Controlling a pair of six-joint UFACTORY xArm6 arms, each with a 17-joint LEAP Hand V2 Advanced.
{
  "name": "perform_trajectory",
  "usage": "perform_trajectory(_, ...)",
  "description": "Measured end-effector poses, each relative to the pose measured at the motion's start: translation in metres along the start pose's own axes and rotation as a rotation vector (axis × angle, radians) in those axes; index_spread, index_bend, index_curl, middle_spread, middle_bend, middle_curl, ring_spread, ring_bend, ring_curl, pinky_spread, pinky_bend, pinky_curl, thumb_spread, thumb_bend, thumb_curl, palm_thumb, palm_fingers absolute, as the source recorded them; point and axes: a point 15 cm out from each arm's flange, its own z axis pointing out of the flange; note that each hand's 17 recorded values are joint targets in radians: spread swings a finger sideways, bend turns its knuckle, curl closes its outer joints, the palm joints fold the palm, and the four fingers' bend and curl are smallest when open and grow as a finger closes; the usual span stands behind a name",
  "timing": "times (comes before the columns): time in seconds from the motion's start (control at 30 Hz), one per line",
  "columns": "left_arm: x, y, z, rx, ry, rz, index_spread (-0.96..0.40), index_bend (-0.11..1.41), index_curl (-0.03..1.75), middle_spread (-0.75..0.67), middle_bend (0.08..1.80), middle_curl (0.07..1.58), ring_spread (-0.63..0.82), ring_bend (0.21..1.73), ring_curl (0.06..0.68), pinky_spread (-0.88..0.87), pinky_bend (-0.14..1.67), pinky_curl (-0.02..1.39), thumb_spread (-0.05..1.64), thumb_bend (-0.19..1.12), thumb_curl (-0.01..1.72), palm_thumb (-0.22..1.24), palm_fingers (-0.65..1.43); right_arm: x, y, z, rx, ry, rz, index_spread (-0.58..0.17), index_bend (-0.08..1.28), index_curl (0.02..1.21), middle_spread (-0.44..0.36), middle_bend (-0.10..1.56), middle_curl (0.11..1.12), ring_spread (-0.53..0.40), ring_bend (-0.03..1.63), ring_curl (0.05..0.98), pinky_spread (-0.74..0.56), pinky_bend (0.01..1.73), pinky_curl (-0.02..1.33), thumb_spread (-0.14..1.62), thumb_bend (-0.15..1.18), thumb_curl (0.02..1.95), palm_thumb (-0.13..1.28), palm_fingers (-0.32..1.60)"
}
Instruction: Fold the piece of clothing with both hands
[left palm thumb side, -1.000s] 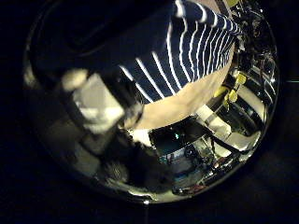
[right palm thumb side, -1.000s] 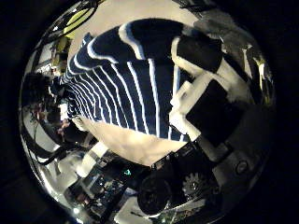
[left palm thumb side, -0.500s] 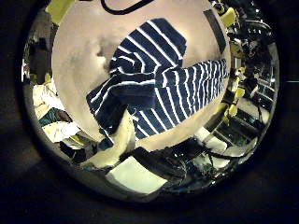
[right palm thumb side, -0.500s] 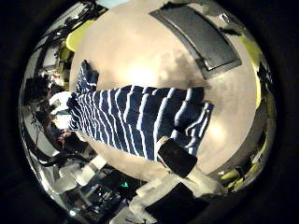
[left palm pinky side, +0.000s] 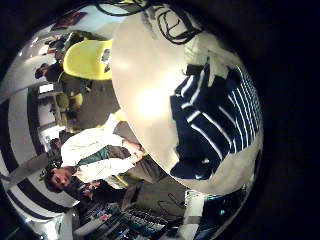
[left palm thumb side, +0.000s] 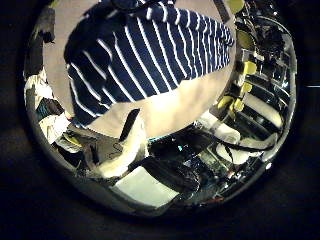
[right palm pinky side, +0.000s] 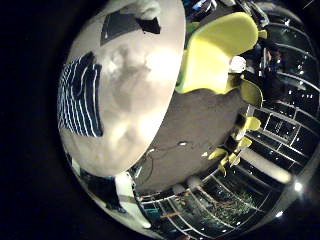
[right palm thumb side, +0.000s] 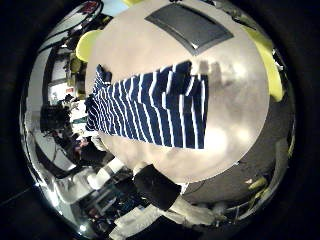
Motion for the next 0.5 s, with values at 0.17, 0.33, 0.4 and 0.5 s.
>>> perform_trajectory(0.17, 0.008, -0.002, 0.019, 0.010, 0.029, 0.004, 0.03, 0.16, 0.44, 0.18, 0.21, 0.48, 0.10, 0.81, 0.303, 0.14, 0.62, 0.42, 1.11, -0.02, 0.31, 0.44, 0.07, -0.002, -0.002, 0.029, -0.059, -0.015, -0.004, -0.311, 0.14, 0.32, 0.021, 0.33, 0.39, 0.160, 0.67, 0.343, 0.48, 0.67, 0.48, 1.10, -0.03, 0.30, 0.23, 0.09)
perform_trajectory(0.33, 0.007, 0.004, 0.022, 0.003, 0.025, 0.003, 0.04, 0.16, 0.41, 0.18, 0.20, 0.46, 0.11, 0.81, 0.295, 0.14, 0.61, 0.41, 1.11, -0.02, 0.31, 0.44, 0.09, -0.006, -0.008, 0.055, -0.113, -0.024, -0.012, -0.289, 0.15, 0.30, 0.042, 0.31, 0.37, 0.177, 0.68, 0.331, 0.49, 0.69, 0.46, 1.07, -0.03, 0.29, 0.22, 0.10)
perform_trajectory(0.4, 0.006, 0.008, 0.020, 0.006, 0.025, 0.003, 0.04, 0.16, 0.40, 0.18, 0.20, 0.45, 0.11, 0.81, 0.293, 0.15, 0.60, 0.41, 1.11, -0.02, 0.30, 0.44, 0.09, -0.007, -0.008, 0.061, -0.127, -0.024, -0.015, -0.279, 0.15, 0.29, 0.052, 0.31, 0.37, 0.181, 0.69, 0.326, 0.49, 0.69, 0.45, 1.06, -0.03, 0.29, 0.22, 0.12)
perform_trajectory(0.5, 0.006, 0.012, 0.018, 0.014, 0.023, 0.001, 0.04, 0.16, 0.38, 0.18, 0.21, 0.44, 0.11, 0.81, 0.290, 0.15, 0.60, 0.40, 1.11, -0.02, 0.31, 0.45, 0.10, -0.010, -0.009, 0.073, -0.153, -0.024, -0.022, -0.258, 0.15, 0.28, 0.056, 0.31, 0.37, 0.178, 0.71, 0.322, 0.49, 0.70, 0.44, 1.05, -0.02, 0.30, 0.23, 0.15)
